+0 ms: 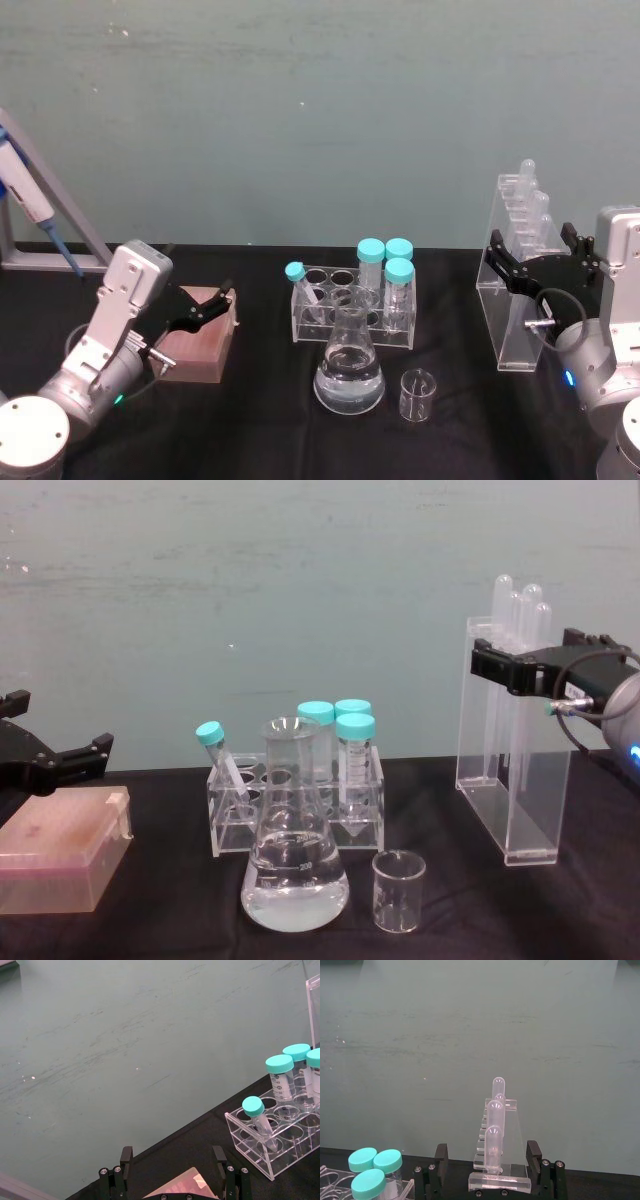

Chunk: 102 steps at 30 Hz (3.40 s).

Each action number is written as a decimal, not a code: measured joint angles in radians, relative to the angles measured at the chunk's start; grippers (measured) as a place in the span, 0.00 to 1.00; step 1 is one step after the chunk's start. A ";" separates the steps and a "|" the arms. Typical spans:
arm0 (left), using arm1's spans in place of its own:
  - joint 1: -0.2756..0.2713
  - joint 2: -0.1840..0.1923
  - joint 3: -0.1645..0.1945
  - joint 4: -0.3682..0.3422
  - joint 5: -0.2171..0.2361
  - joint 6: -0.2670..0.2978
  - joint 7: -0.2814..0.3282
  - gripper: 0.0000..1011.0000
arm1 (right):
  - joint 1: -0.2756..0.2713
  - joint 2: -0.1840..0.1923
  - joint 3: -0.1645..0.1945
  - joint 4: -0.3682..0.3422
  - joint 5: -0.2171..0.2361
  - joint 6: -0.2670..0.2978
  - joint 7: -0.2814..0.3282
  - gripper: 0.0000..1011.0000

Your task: Place the experimental apparatus aside using one hand.

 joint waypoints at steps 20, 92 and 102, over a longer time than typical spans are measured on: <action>0.000 0.000 0.000 0.000 0.000 0.000 0.000 0.99 | 0.004 -0.022 0.029 0.013 -0.020 0.000 0.020 0.99; 0.000 0.000 0.000 0.000 0.000 0.000 0.000 0.99 | 0.045 -0.027 0.033 0.067 -0.039 -0.010 0.031 0.99; 0.000 0.000 0.000 0.000 0.000 0.000 0.000 0.99 | 0.044 -0.027 0.033 0.066 -0.039 -0.009 0.030 0.99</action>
